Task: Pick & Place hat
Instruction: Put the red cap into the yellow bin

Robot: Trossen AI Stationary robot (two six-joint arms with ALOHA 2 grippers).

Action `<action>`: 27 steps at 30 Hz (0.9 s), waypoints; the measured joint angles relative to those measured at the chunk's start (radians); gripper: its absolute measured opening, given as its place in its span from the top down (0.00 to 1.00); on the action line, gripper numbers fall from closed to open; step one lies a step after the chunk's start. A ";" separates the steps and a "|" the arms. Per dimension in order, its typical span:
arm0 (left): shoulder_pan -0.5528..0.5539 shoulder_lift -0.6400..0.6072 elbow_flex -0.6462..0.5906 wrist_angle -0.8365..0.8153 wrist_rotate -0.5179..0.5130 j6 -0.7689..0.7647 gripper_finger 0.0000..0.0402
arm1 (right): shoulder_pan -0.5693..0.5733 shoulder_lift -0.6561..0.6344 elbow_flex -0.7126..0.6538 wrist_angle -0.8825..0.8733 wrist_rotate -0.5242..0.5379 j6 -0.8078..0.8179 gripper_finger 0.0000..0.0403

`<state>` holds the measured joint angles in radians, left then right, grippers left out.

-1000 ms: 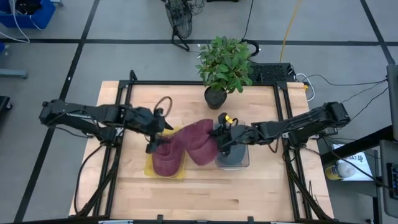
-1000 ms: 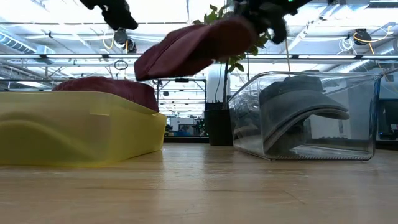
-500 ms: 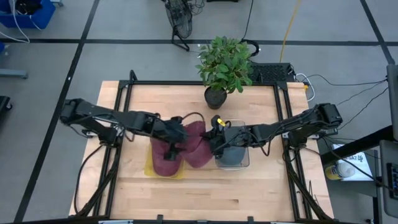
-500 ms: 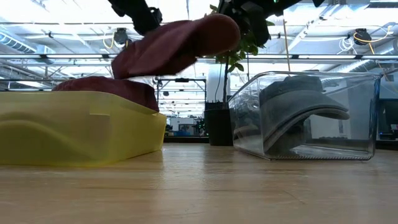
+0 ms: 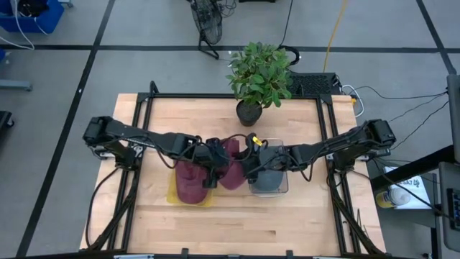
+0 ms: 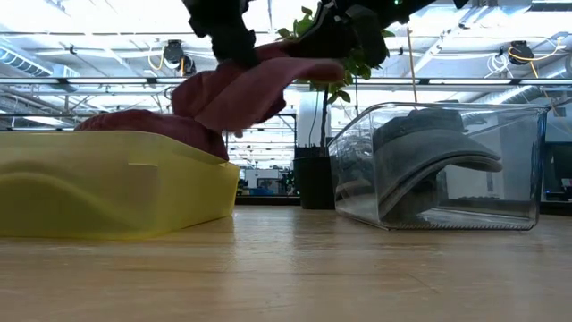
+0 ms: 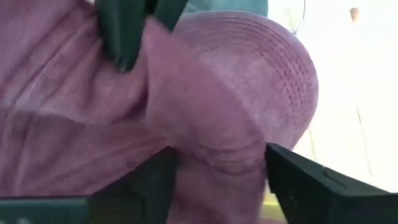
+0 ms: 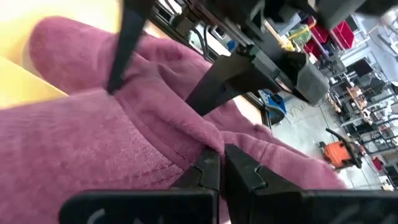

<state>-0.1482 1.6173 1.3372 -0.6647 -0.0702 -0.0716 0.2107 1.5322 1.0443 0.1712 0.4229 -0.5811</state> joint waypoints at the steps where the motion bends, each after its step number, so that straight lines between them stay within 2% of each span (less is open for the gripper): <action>1: 0.000 0.000 0.000 -0.005 -0.002 0.009 0.44 | 0.005 0.000 0.000 0.001 0.001 0.000 1.00; 3: -0.003 -0.003 0.000 -0.002 0.000 0.060 0.55 | 0.011 -0.001 0.000 0.004 0.004 -0.003 1.00; 7: -0.013 -0.011 0.000 -0.010 0.000 0.144 0.89 | 0.015 -0.001 0.000 0.002 0.011 -0.007 1.00; 8: -0.014 -0.014 0.000 -0.012 0.000 0.153 0.94 | 0.016 -0.001 0.000 0.003 0.011 -0.007 1.00; 13: -0.024 -0.020 0.000 -0.076 -0.040 0.216 0.97 | 0.022 0.002 0.000 0.005 0.048 -0.007 1.00; 18: -0.054 -0.056 0.034 -0.161 -0.089 0.206 0.98 | 0.043 0.000 0.000 0.051 0.093 -0.006 0.98; 22: -0.101 -0.085 0.123 -0.291 -0.148 0.187 0.98 | 0.069 -0.002 0.000 0.054 0.101 -0.005 0.90; 27: -0.145 -0.083 0.256 -0.478 -0.153 0.131 0.98 | 0.098 -0.029 0.000 0.030 0.101 0.080 0.76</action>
<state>-0.2930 1.5345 1.5931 -1.1429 -0.2227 0.0592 0.3082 1.5031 1.0443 0.2008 0.5240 -0.5009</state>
